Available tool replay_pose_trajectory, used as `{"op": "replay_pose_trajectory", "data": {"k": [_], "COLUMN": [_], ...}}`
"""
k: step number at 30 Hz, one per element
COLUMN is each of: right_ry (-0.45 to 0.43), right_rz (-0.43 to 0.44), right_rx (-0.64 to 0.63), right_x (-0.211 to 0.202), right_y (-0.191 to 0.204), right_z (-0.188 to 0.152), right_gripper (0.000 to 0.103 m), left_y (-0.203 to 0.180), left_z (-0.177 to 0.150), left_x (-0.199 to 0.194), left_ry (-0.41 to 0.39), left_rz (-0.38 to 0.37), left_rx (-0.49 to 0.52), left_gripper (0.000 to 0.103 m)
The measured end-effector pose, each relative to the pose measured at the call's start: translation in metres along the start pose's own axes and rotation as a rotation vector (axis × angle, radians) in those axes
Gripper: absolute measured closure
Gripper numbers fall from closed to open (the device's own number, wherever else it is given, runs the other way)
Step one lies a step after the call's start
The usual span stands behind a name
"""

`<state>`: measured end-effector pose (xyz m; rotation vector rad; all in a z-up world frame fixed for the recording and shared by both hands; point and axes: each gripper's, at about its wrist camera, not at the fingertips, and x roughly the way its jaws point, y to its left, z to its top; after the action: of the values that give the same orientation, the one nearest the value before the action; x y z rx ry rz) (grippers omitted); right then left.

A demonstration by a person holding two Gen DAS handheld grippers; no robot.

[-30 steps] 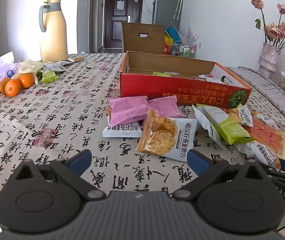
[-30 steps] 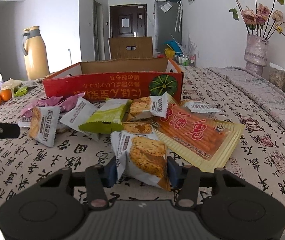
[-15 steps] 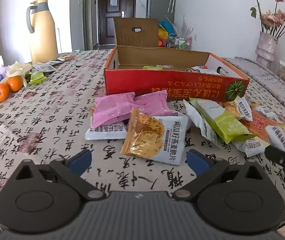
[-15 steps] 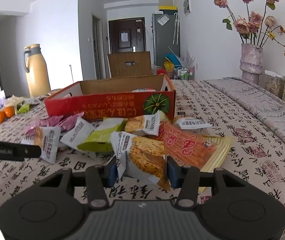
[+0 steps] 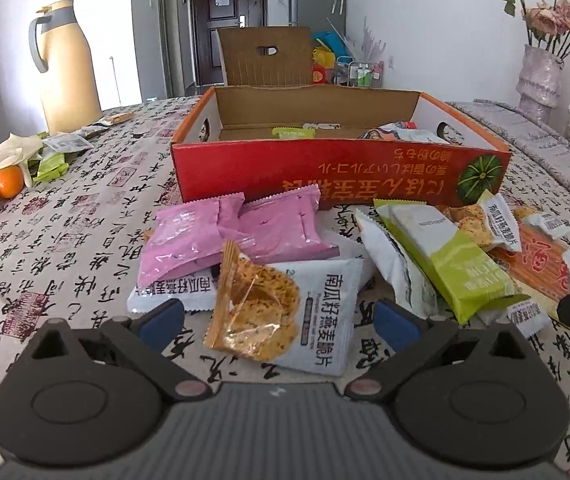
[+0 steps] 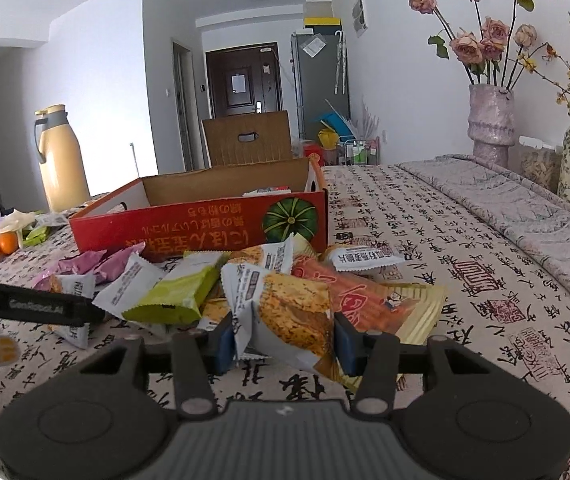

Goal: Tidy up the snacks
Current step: 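Grasp a white oat-crisp packet with the left gripper while the right gripper holds its biscuit packet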

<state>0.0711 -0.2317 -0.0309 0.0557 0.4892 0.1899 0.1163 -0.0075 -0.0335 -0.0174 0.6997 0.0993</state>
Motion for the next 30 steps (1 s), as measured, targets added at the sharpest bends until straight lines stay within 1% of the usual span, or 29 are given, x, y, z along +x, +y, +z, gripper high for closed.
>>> {"op": "replay_pose_trajectory", "data": {"k": [2, 4, 7, 9, 11, 13, 20, 30], "right_ry": [0.002, 0.005, 0.009, 0.011, 0.012, 0.012, 0.010, -0.006], "right_rz": [0.003, 0.004, 0.005, 0.005, 0.005, 0.005, 0.018, 0.072], "right_rx": [-0.001, 0.000, 0.001, 0.000, 0.001, 0.002, 0.005, -0.002], "right_x": [0.001, 0.002, 0.004, 0.004, 0.004, 0.004, 0.005, 0.005], "right_y": [0.001, 0.001, 0.000, 0.000, 0.000, 0.000, -0.001, 0.001], "right_z": [0.000, -0.001, -0.002, -0.002, -0.002, -0.002, 0.001, 0.010], "right_gripper": [0.055, 0.055, 0.055, 0.055, 0.055, 0.055, 0.055, 0.055], "left_y": [0.000, 0.000, 0.000, 0.001, 0.002, 0.003, 0.005, 0.004], "left_z": [0.000, 0.000, 0.000, -0.001, -0.001, -0.001, -0.001, 0.001], "left_x": [0.002, 0.003, 0.004, 0.002, 0.001, -0.001, -0.015, -0.034], "left_ry": [0.003, 0.010, 0.016, 0.012, 0.010, 0.009, -0.005, -0.030], "left_rz": [-0.002, -0.007, -0.014, -0.017, -0.027, -0.036, -0.060, -0.060], "left_rx": [-0.003, -0.004, 0.000, 0.001, -0.001, -0.001, 0.003, 0.009], "left_gripper": [0.009, 0.013, 0.026, 0.030, 0.036, 0.044, 0.058, 0.071]}}
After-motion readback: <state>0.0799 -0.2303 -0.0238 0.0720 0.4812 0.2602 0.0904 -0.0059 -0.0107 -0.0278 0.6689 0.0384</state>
